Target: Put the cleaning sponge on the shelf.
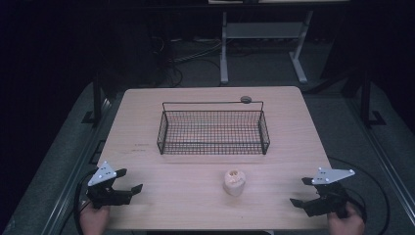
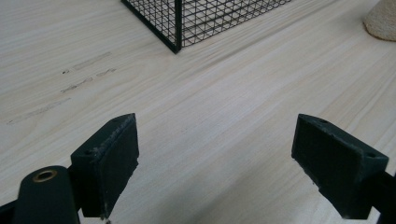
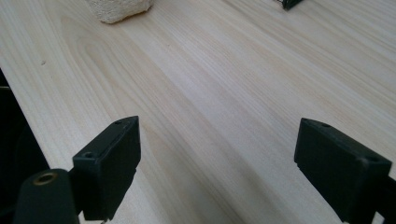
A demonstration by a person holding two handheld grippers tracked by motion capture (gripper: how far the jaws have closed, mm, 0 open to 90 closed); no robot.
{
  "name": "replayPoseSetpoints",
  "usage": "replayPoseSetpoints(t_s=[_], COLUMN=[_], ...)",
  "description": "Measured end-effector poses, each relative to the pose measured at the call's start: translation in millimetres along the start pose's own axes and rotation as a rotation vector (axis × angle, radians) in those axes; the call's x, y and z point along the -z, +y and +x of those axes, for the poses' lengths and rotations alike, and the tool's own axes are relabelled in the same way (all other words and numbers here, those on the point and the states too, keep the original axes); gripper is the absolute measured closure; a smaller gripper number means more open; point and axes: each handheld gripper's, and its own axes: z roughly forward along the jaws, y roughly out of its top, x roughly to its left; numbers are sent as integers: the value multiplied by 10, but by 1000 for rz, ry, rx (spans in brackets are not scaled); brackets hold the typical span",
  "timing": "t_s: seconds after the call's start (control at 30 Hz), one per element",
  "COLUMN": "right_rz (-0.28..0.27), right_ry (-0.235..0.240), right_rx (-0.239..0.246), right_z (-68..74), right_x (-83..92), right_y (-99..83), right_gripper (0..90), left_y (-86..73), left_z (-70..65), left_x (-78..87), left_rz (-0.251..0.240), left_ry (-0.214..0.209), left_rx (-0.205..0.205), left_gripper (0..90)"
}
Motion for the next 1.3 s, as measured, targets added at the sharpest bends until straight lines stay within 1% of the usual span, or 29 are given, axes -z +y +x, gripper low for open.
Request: replayPoseSetpoints(t_s=[0.13, 0.3, 0.33, 0.37, 0.4, 0.43, 0.5, 0.57, 0.6, 0.63, 0.7, 0.73, 0.77, 0.87, 1.0, 1.1, 1.23, 1.3], right_rz=[-4, -4, -4, -5, -5, -7, -6, -1, 3, 9, 17, 15, 16, 33, 46, 57, 69, 77], right_ry=[7, 12, 20, 37, 37, 21, 23, 0, -12, -14, -9, 15, 21, 14, 18, 24, 52, 50], right_rx=[10, 7, -4, -2, -2, 6, 21, 52, 59, 67, 72, 80, 79, 101, 110, 120, 133, 147], right_z=[-7, -16, -9, -10, -10, 17, 46, 87, 111, 122, 138, 157, 167, 197, 224, 257, 294, 323], right_x=[7, -6, -8, -10, -10, 5, 17, 17, 11, 5, -7, -15, -19, -44, -68, -93, -125, -152], right_y=[0, 12, 19, 31, 31, 72, 114, 151, 166, 177, 195, 229, 240, 277, 302, 339, 402, 445], right_gripper=[145, 145, 145, 145, 145, 145, 145, 145, 145, 145, 145, 145, 145, 145, 145, 145, 145, 146], left_y=[0, -11, -12, -9, -9, -2, -9, -18, -21, -23, -24, -22, -21, -17, -15, -18, -13, -10], left_z=[13, 23, 24, 25, 25, 20, 21, 24, 24, 22, 20, 19, 23, 28, 20, 26, 14, 7], left_x=[-3, 10, 9, 9, 9, 19, 27, 36, 39, 43, 47, 51, 51, 41, 36, 35, 31, 27], left_rz=[5, 0, 1, 3, 3, -2, -3, -3, -4, -6, -6, -7, -7, -5, -2, -1, -2, 1], left_ry=[6, 8, 6, 5, 5, 4, 6, 4, 3, 2, 3, 5, 6, 4, 7, 3, 3, 4], left_rx=[0, 8, 7, 6, 6, -3, -1, 2, 4, 6, 5, 4, 3, 5, -4, 1, 0, 1], left_gripper=[137, 137, 137, 137, 137, 137, 137, 137, 137, 137, 137, 137, 137, 137, 137, 137, 137, 137])
